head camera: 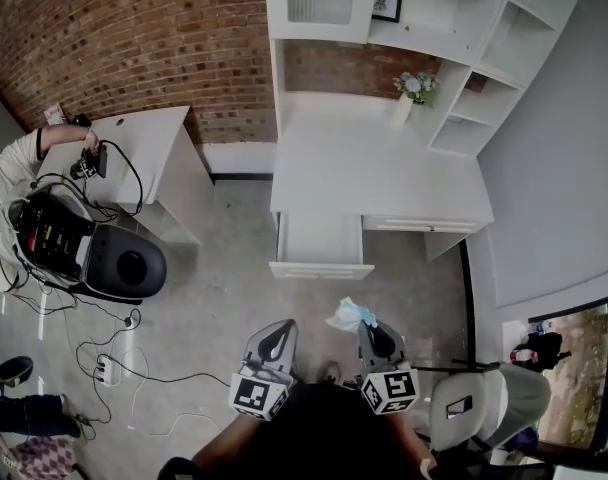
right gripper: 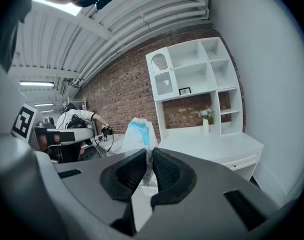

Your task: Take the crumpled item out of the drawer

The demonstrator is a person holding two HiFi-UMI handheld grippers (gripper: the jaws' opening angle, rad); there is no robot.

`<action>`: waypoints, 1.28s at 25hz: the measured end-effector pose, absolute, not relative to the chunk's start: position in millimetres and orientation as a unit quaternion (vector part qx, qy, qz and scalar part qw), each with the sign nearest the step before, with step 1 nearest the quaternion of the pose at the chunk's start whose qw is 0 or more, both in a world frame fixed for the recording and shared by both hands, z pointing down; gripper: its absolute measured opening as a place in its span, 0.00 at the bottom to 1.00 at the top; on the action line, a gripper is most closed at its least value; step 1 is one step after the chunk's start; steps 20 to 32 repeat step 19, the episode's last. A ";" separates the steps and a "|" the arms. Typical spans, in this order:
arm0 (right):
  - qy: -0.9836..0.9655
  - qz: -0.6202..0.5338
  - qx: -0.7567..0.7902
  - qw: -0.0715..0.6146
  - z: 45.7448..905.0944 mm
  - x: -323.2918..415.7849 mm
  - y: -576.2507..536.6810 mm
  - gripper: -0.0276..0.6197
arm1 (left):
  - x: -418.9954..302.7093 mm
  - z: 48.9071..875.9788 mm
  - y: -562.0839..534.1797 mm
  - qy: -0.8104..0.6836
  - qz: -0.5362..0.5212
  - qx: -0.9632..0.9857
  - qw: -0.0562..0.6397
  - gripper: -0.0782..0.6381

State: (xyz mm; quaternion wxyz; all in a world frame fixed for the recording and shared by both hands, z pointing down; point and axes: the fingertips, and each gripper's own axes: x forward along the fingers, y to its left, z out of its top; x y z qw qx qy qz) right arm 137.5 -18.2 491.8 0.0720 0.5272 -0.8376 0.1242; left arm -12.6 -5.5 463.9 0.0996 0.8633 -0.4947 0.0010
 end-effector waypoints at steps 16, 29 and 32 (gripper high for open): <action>-0.841 0.111 0.525 0.074 487.2 138.2 -19.0 0.12 | -10.4 462.9 -4.3 -0.498 0.002 0.862 0.096 0.13; -0.841 0.113 0.524 0.072 488.4 137.5 -19.1 0.12 | -10.2 463.9 -4.7 -0.498 0.001 0.862 0.092 0.13; -0.841 0.113 0.524 0.072 488.4 137.5 -19.1 0.12 | -10.2 463.9 -4.7 -0.498 0.001 0.862 0.092 0.13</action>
